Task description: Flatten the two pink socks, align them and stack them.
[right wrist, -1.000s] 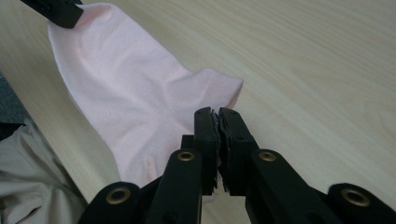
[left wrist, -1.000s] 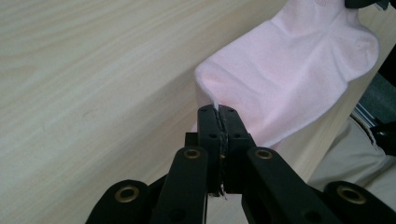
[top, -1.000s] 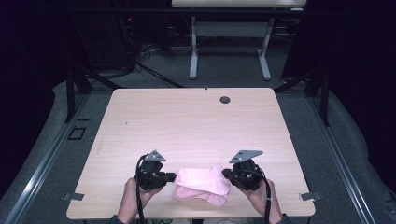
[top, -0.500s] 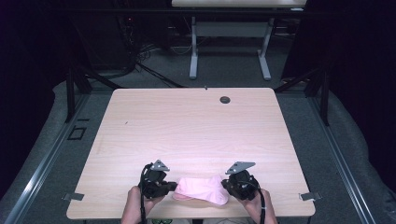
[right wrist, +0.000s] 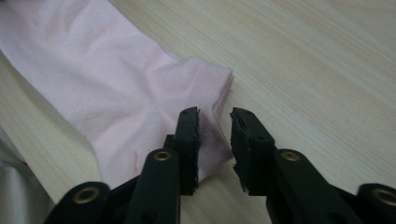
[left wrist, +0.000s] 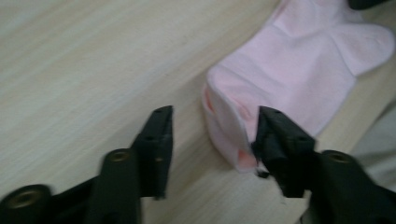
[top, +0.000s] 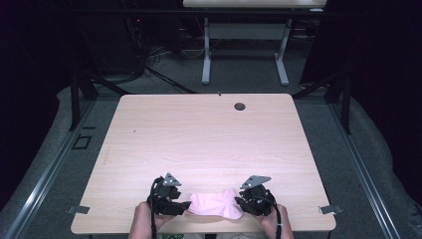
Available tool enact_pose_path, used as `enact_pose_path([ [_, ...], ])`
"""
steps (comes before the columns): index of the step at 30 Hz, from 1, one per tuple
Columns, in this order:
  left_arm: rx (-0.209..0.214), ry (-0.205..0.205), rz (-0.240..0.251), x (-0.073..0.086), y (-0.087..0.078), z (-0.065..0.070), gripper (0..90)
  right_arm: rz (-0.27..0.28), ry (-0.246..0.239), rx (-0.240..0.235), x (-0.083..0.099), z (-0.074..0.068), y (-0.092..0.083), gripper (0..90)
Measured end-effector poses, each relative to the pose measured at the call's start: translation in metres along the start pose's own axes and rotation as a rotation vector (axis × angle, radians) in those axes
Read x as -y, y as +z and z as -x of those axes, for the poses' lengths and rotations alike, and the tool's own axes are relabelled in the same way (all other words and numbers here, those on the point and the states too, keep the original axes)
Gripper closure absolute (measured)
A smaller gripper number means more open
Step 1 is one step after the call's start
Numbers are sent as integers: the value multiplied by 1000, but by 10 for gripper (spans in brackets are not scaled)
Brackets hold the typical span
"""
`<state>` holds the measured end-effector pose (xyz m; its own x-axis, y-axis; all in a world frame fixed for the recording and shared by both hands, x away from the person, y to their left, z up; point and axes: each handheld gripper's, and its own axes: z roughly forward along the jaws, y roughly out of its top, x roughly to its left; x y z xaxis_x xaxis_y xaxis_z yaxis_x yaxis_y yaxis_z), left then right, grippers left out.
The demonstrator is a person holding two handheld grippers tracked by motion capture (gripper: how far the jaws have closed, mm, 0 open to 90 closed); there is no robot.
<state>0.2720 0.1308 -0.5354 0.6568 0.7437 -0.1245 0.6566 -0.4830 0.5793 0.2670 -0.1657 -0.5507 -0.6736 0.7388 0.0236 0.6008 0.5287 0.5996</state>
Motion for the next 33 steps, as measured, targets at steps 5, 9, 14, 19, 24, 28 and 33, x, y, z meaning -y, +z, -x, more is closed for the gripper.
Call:
enact_pose_path([
  [5,-58,7,-16,0,10,1,254,-15,-5,49,1,-1,5,537],
  [9,-92,14,-54,7,23,1,230,-33,-8,77,3,-1,9,486],
  [14,-133,31,-69,11,26,3,229,-35,-4,94,5,0,10,458],
  [19,-134,24,-60,14,27,1,215,-29,5,97,6,1,10,419],
  [24,-103,-33,-5,19,18,-7,148,-1,41,58,10,10,7,206],
  [28,-109,-74,30,25,6,-17,97,51,86,47,17,21,-4,144],
  [33,-81,-152,102,39,-7,-36,25,89,137,76,27,38,-16,87],
])
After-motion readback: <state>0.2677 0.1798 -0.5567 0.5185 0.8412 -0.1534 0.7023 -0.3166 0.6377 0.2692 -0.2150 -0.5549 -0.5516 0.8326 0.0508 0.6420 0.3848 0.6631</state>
